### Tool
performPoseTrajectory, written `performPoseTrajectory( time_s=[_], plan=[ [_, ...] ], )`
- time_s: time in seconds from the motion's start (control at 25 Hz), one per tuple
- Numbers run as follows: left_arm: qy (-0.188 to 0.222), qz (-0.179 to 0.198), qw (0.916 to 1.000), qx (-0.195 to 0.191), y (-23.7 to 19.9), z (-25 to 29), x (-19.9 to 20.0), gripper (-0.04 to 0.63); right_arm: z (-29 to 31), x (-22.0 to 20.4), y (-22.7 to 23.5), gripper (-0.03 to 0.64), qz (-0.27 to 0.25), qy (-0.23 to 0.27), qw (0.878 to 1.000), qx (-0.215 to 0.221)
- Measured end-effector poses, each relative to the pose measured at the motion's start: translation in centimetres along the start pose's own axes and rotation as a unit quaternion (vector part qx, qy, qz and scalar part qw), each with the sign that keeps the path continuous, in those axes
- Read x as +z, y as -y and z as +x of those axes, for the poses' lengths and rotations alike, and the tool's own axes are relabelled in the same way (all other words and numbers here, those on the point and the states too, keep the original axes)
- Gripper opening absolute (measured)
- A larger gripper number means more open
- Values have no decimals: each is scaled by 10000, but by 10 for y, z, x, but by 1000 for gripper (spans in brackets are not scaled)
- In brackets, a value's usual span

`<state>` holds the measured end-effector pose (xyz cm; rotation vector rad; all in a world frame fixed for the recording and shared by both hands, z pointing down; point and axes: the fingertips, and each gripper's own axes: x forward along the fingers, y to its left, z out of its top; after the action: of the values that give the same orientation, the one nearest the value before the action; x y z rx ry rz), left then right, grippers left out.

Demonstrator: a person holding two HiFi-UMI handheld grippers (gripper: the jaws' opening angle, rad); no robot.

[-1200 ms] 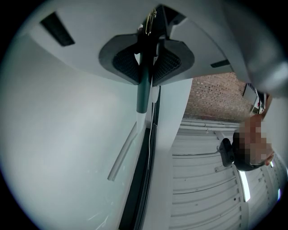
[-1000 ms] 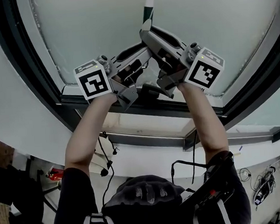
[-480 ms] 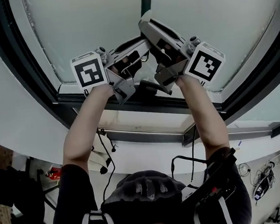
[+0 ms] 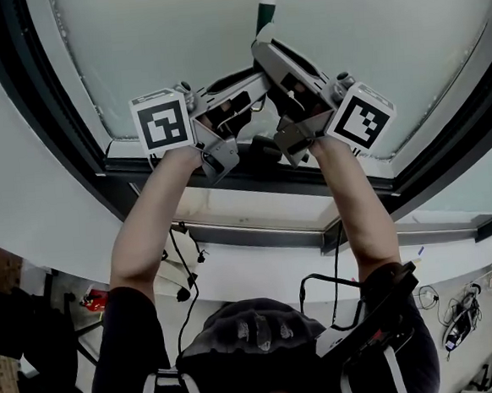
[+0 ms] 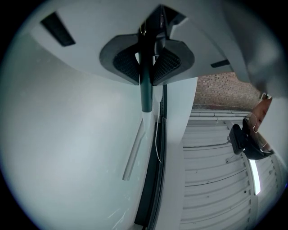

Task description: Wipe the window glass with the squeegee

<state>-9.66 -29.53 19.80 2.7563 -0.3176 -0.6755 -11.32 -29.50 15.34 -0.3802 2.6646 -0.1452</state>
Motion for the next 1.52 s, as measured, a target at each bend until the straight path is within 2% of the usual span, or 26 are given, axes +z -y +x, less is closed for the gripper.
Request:
performPoseTrajectory(
  time_s=[0.48, 1.16, 1.52],
  plan=[
    [-238, -48, 9995, 186, -12, -2, -4, 100, -1, -6, 11, 89, 287, 17, 9995, -96],
    [-399, -458, 9976, 330, -23, -3, -20, 100, -10, -20, 26, 89, 681, -95, 9972, -310],
    [-399, -679, 9962, 378, -17, -37, -67, 100, -32, -71, 10, 89, 822, -230, 9956, -390]
  ],
)
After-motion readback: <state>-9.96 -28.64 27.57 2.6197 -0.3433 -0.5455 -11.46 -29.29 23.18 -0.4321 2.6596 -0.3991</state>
